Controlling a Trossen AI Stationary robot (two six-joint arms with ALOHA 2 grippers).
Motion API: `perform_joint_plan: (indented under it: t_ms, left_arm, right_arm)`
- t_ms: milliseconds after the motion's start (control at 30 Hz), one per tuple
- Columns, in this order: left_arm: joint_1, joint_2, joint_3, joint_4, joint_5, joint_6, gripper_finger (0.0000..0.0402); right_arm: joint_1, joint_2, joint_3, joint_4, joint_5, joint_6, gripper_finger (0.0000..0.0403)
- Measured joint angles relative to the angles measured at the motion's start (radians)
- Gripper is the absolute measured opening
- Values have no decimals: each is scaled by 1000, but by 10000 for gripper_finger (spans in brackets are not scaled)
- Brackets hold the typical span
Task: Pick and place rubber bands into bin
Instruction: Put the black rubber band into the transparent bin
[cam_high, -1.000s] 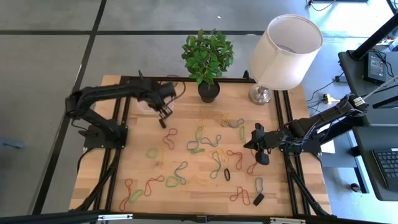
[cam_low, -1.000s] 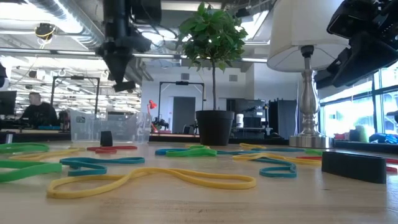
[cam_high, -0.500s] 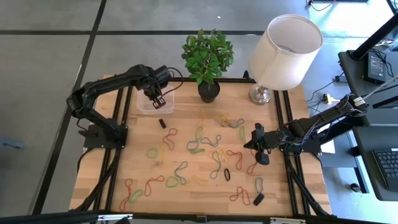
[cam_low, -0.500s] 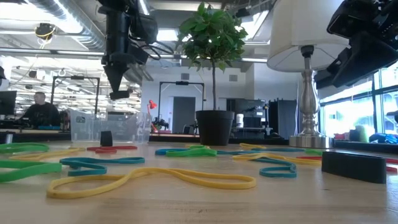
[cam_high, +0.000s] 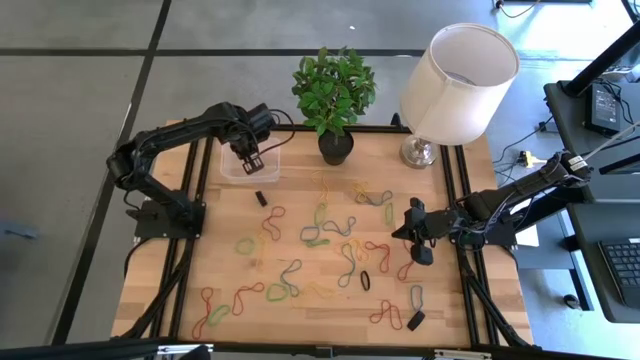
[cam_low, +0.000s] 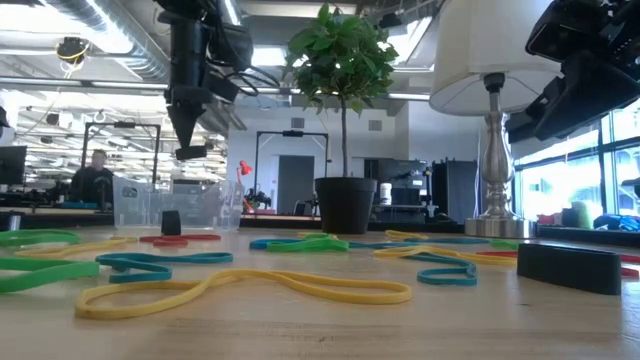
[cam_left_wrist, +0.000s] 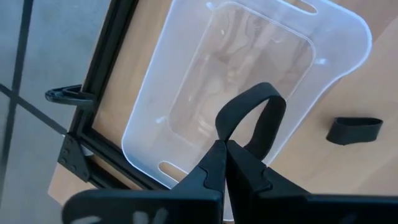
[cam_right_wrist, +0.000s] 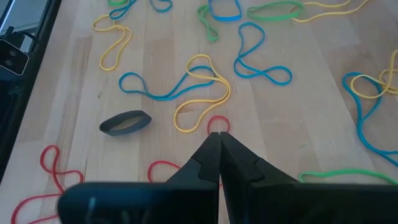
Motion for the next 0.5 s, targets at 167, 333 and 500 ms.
perform_joint_plan:
  t_ms: [167, 333, 500]
  left_arm:
    - [27, 0, 0, 19, -8, 25, 2]
    - [54, 5, -37, 54, 68, 25, 2]
    - [57, 6, -144, 177, 94, 27, 1]
  right_arm:
    - [0, 0, 0, 0, 0, 0, 7]
    - [0, 0, 0, 0, 0, 0, 7]
    - [0, 0, 0, 0, 0, 0, 7]
